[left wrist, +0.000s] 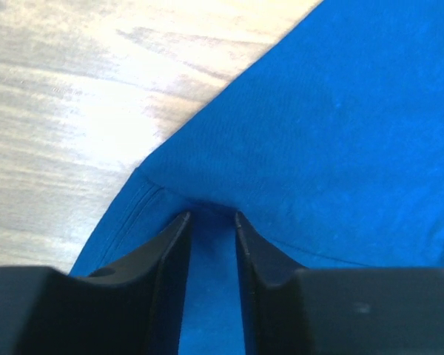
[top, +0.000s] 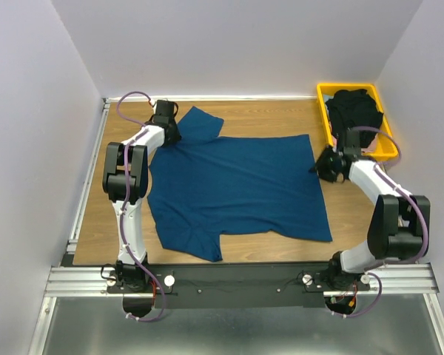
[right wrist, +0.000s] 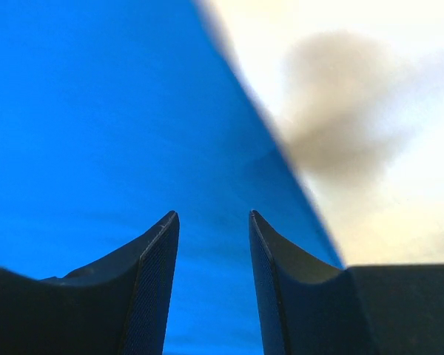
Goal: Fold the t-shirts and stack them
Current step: Flatten the tshirt out
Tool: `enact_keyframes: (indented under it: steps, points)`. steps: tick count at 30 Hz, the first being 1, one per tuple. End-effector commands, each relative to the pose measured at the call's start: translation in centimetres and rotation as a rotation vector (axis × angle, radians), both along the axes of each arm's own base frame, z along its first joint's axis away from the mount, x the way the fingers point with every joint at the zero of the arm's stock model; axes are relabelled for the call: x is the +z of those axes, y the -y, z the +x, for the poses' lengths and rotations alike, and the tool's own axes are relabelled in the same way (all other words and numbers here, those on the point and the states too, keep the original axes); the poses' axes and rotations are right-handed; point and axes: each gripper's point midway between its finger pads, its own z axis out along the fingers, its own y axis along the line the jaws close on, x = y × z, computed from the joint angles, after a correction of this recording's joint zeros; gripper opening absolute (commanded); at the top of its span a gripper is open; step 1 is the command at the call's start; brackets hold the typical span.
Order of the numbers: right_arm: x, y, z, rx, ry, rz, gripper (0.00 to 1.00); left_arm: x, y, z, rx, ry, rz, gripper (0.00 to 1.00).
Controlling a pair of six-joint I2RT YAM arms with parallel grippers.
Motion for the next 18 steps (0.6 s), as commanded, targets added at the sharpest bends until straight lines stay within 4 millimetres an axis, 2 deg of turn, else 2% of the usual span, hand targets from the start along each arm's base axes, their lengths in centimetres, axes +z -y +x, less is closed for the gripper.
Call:
enact_keyframes:
  steps: [1,2,5,7,8,9,11,12,15,16,18]
  points:
    - [5.3,-3.4,5.6,0.219,0.161,-0.078,0.5,2.2,0.1,1.4,-0.015,0.059,-0.016,0.43]
    - [4.6,-4.0,6.3,0.239,0.143,-0.084,0.5,2.9,0.1,1.5,-0.013,0.075,-0.016,0.45]
    - [4.5,-5.7,8.7,0.281,0.149,-0.106,0.5,5.9,-0.3,1.3,0.012,0.146,-0.008,0.5]
    - [3.6,-6.7,9.7,0.301,0.135,-0.121,0.5,7.2,-1.0,0.6,0.038,0.168,0.019,0.5]
    - [4.0,-7.0,10.0,0.306,0.147,-0.124,0.5,7.4,-1.3,0.3,0.046,0.171,0.028,0.5]
    - [2.8,-7.3,10.1,0.318,0.121,-0.129,0.5,7.7,-1.3,-0.1,0.045,0.174,0.036,0.5]
    - [2.6,-7.9,10.8,0.333,0.125,-0.142,0.49,7.6,-1.5,-1.4,0.048,0.158,0.052,0.5]
    - [1.8,-7.9,11.0,0.343,0.109,-0.153,0.49,7.5,-1.5,-1.9,0.047,0.152,0.055,0.5]
    - [1.3,-8.2,11.5,0.361,0.103,-0.181,0.49,6.0,-1.4,-4.4,0.03,0.097,0.08,0.5]
    - [0.5,-8.3,11.5,0.369,0.087,-0.187,0.49,5.2,-1.5,-5.8,0.028,0.066,0.092,0.5]
    - [0.0,-8.5,11.5,0.377,0.077,-0.189,0.49,4.3,-1.6,-7.1,0.022,0.038,0.101,0.5]
